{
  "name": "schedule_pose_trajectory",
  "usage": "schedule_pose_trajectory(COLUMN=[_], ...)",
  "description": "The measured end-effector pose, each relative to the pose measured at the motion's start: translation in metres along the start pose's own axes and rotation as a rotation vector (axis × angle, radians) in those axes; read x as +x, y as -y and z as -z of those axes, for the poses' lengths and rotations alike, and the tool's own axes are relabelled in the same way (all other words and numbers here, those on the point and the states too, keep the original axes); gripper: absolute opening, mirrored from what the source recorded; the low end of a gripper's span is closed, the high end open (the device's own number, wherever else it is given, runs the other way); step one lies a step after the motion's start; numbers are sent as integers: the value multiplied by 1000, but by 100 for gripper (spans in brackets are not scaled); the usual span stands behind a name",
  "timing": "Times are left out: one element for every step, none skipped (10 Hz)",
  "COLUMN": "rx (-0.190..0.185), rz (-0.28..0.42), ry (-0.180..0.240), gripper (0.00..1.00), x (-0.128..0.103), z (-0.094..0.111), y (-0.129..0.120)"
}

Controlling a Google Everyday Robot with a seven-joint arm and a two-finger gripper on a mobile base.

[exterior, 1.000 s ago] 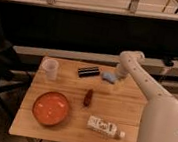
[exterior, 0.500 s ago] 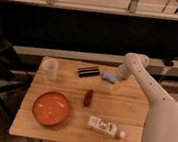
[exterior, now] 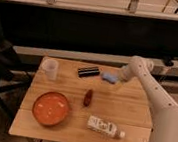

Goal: Place the white sponge in the ceramic bowl

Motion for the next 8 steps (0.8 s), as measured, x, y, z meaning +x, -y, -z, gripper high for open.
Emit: schedule_pose_trajectory(rx=[28, 45, 50, 60, 62, 67, 67, 71], rz=[-42, -93, -107, -129, -139, -152, -159, -171], ry=[15, 22, 26, 32, 35, 39, 42, 47], gripper=[80, 80, 80, 80, 80, 80, 80, 80], x=[-1, 3, 2, 0, -4, -8, -11, -15], z=[-1, -2, -5, -10, -15, -18, -21, -24], y=[-1, -1, -1, 0, 0, 1, 1, 4])
